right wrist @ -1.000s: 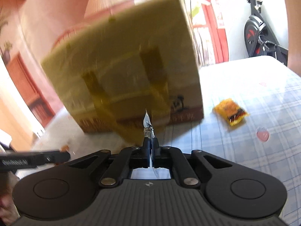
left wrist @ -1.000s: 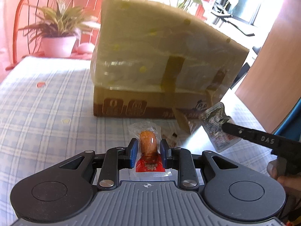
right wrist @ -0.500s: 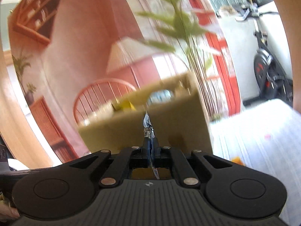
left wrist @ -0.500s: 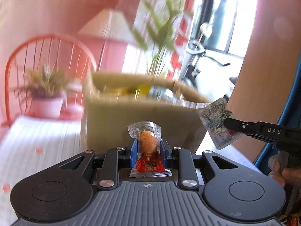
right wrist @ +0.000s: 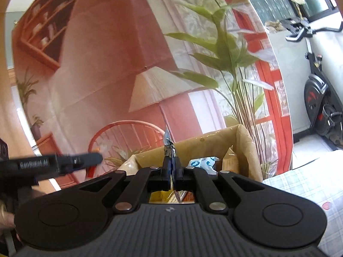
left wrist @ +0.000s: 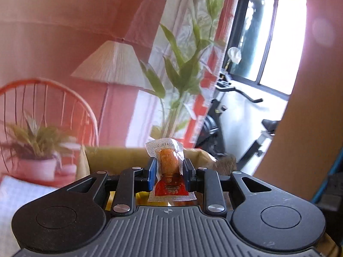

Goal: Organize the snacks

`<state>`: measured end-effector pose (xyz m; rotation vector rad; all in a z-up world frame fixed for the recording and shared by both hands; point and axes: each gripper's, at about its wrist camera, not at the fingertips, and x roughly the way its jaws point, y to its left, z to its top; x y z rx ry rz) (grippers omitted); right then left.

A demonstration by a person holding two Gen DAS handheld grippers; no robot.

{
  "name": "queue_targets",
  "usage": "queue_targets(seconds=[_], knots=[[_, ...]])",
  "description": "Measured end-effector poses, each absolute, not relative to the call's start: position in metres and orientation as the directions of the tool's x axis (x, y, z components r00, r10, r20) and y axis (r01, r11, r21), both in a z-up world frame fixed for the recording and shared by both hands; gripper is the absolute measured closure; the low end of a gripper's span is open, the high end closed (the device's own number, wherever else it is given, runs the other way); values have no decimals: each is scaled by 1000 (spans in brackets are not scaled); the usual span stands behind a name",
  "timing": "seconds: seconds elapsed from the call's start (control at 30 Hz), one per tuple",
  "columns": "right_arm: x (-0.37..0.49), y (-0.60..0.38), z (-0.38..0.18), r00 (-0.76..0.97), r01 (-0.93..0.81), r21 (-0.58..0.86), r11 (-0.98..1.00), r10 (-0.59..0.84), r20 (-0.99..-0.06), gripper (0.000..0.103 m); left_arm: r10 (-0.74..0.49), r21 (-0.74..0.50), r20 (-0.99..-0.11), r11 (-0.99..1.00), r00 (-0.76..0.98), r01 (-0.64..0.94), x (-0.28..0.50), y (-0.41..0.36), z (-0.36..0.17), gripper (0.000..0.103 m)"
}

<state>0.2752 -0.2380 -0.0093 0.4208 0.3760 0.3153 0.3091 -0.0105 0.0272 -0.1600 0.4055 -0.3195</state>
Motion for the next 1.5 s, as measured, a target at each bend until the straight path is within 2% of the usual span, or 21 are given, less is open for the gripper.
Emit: queue_targets(seconds=[0.07,0.17,0.33,0.37,0.4,0.47,0.53,0.63,0.87,1.1,1.17,1.23,1.5], knots=[[286,-236,-14,886,-180,444,878,341,-314,101,-329,-179,-386,943,862,280,331,-16,25,75],[298,-231,-19,890,-120,407,906,280,-360,101,-344,-221,-411,936,844,274,358,-17,18,75],[312,-222,-26,876,-114,367,923,267,-401,99,-361,-223,-434,931,825,290,386,-25,11,71],[314,-221,-26,870,-118,365,923,274,-410,98,-361,-229,-443,931,821,285,389,-24,10,61],[314,-219,-27,868,-123,361,925,276,-412,96,-358,-237,-447,931,820,278,391,-22,9,46],[313,-217,-26,872,-128,342,931,270,-409,92,-348,-248,-437,933,829,261,388,-17,10,38],[310,-217,-24,876,-132,334,933,268,-401,82,-361,-261,-429,927,828,269,384,-11,11,38],[303,-221,-20,888,-135,310,941,254,-383,82,-360,-247,-427,929,830,276,374,-7,13,38],[276,-240,-17,919,-130,230,964,204,-336,81,-363,-128,-408,931,838,341,330,2,19,40],[245,-268,-28,937,-62,162,985,113,-332,81,-406,-171,-405,914,819,368,273,18,3,40],[238,-276,-35,935,-45,150,988,95,-341,76,-420,-203,-418,908,805,368,260,20,-9,40],[233,-282,-45,929,-33,135,990,80,-361,71,-427,-226,-438,904,791,363,251,20,-25,40],[226,-289,-95,886,-50,106,993,93,-454,70,-434,-317,-525,898,733,305,239,13,-87,40]])
